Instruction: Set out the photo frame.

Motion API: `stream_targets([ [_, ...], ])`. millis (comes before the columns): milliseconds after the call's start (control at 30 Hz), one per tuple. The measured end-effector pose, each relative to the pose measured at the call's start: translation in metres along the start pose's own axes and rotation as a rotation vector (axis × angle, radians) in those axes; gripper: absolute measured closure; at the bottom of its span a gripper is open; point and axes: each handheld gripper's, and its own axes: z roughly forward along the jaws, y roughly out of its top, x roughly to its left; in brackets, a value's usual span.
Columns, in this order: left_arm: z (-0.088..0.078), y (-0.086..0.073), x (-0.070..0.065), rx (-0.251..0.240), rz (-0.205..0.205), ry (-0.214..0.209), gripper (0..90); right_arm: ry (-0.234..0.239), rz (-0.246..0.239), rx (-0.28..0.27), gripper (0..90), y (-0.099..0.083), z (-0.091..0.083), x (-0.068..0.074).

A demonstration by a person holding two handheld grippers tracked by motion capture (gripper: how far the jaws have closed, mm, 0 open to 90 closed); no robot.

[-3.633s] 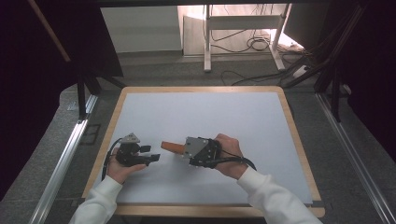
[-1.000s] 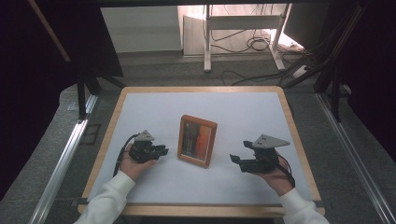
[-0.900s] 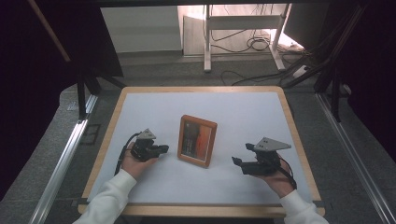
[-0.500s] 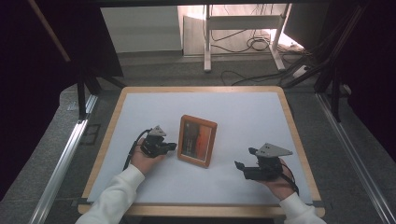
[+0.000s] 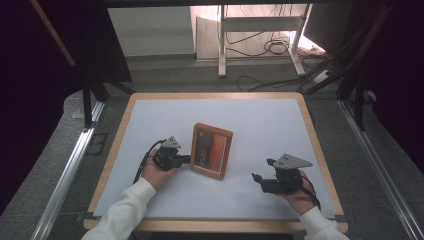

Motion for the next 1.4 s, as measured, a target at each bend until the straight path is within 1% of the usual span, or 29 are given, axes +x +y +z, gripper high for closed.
stream_targets([
  [433,-0.002,-0.003,-0.005,0.01,0.01,-0.01,90.0,0.0,-0.008,0.005,23.7,0.0,0.001,0.0],
  [567,-0.003,-0.004,-0.007,0.016,0.019,-0.016,90.0,0.0,-0.009,0.004,23.7,0.0,0.0,0.0],
  [733,-0.003,-0.007,-0.014,0.025,0.036,-0.027,90.0,0.001,-0.011,0.006,23.7,0.0,0.001,0.0],
  [1100,-0.004,-0.007,-0.014,0.024,0.027,-0.035,90.0,0.006,-0.01,0.007,23.7,-0.001,0.002,-0.001],
  [1233,-0.008,-0.01,-0.013,0.02,0.026,-0.018,90.0,0.019,-0.015,0.008,23.7,-0.001,0.004,-0.003],
  [1333,-0.015,-0.012,-0.013,0.009,0.01,-0.002,90.0,0.023,-0.016,0.011,23.7,-0.003,0.006,-0.005],
  [1400,-0.021,-0.015,-0.013,0.0,0.005,0.015,90.0,0.026,-0.014,0.013,23.7,-0.005,0.006,-0.006],
])
